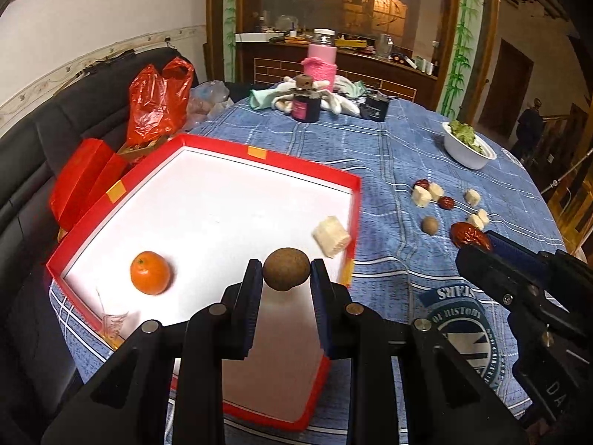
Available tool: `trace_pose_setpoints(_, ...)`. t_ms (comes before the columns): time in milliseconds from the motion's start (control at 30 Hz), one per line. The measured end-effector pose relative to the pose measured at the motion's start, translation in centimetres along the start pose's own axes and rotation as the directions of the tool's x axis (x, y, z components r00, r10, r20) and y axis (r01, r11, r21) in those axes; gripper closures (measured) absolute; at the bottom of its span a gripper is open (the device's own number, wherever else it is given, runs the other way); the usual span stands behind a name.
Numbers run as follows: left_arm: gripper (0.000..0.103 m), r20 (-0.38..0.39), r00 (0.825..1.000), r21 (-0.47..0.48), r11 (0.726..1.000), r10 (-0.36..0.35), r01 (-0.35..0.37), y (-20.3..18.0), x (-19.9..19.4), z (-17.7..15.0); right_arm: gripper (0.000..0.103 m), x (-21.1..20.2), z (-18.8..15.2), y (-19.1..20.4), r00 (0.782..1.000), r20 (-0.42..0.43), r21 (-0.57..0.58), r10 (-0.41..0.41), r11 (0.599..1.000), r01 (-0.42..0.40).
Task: Organize fruits
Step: 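Carry the held red date and brown fruit over the tray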
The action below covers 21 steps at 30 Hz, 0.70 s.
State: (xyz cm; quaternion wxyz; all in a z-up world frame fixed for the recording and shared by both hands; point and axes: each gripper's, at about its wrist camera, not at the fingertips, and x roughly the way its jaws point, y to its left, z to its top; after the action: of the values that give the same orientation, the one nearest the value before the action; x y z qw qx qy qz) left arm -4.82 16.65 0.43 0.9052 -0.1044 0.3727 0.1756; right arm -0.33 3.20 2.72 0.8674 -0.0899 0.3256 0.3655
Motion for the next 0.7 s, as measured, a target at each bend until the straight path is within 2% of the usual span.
trace_pose_setpoints(400, 0.079, -0.031, 0.999, -0.058, 0.998, 0.033, -0.035, 2.8, 1.6, 0.7, 0.081, 2.8, 2.2, 2.2, 0.999, -0.015, -0.033, 0.038, 0.999, -0.039)
trace_pose_setpoints(700, 0.079, -0.059, 0.994, -0.132, 0.986, 0.091, -0.098, 6.1, 2.9, 1.7, 0.081, 7.6, 4.6, 3.8, 0.995, -0.052, -0.036, 0.081, 0.996, -0.083)
